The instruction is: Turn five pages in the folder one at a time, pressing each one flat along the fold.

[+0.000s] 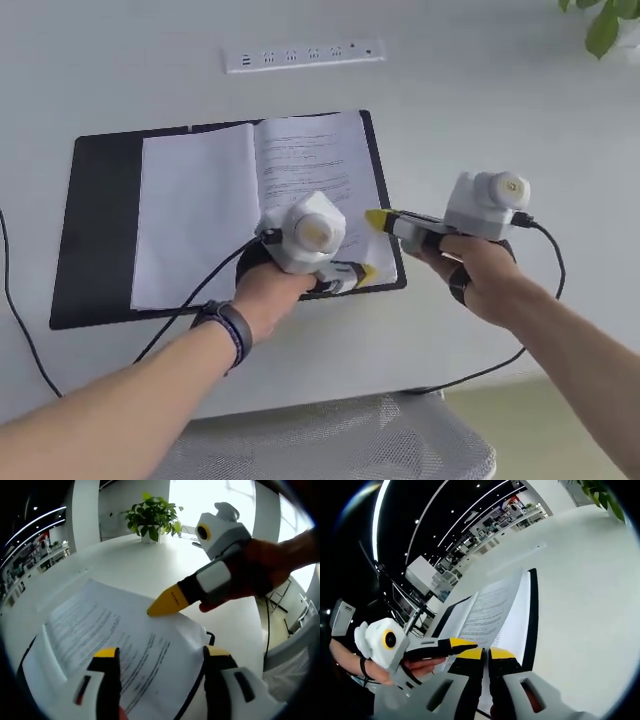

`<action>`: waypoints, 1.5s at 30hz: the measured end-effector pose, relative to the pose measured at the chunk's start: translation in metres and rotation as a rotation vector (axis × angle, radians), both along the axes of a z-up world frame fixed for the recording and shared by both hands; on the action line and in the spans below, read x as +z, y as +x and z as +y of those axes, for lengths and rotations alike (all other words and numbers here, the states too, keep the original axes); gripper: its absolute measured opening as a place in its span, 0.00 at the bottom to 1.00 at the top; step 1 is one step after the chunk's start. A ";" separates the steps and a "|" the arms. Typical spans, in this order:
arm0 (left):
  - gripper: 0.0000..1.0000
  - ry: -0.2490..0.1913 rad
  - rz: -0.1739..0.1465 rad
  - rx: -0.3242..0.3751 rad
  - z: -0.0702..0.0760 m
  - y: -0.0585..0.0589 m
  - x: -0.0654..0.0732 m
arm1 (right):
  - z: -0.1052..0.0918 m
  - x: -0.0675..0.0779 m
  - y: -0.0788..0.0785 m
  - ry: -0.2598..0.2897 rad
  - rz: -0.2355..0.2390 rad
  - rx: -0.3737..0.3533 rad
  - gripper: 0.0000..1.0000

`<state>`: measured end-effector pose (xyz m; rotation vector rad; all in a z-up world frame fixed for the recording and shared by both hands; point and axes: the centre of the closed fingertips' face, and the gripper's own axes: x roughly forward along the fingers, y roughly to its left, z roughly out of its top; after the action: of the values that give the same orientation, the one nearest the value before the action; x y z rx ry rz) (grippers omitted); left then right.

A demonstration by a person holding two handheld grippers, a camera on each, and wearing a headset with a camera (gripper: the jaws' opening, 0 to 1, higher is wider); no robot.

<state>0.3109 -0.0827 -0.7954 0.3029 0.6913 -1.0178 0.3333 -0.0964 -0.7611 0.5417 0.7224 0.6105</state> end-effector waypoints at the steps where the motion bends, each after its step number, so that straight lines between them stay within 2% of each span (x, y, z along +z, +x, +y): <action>1: 0.68 -0.003 0.000 0.001 0.001 0.000 0.003 | 0.000 0.001 0.000 -0.001 -0.002 0.001 0.01; 8: 0.73 -0.030 -0.026 0.017 0.011 0.001 0.024 | 0.003 0.011 0.001 0.007 -0.017 -0.004 0.01; 11: 0.73 -0.035 -0.035 0.022 0.016 0.003 0.028 | 0.006 0.017 0.001 0.006 -0.026 0.000 0.00; 16: 0.75 -0.064 -0.037 0.036 0.023 0.002 0.039 | 0.009 0.023 0.001 0.003 -0.039 0.003 0.00; 19: 0.75 -0.089 -0.043 0.038 0.027 0.002 0.048 | 0.011 0.026 0.000 -0.002 -0.044 0.005 0.00; 24: 0.73 -0.106 -0.061 0.046 0.038 0.002 0.060 | 0.014 0.032 0.000 -0.002 -0.053 0.001 0.00; 31: 0.73 -0.116 -0.075 0.082 0.065 0.007 0.068 | 0.023 0.044 0.002 -0.005 -0.074 0.013 0.00; 39: 0.74 -0.121 -0.102 0.147 0.113 0.010 0.082 | 0.039 0.065 0.006 0.035 -0.130 0.030 0.00; 45: 0.74 -0.128 -0.110 0.212 0.151 0.012 0.087 | 0.065 0.087 0.008 0.079 -0.173 0.066 0.00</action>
<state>0.3227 0.0684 -0.7084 0.1687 0.5438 -0.8324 0.3410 -0.0312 -0.6742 0.5318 0.5564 0.7404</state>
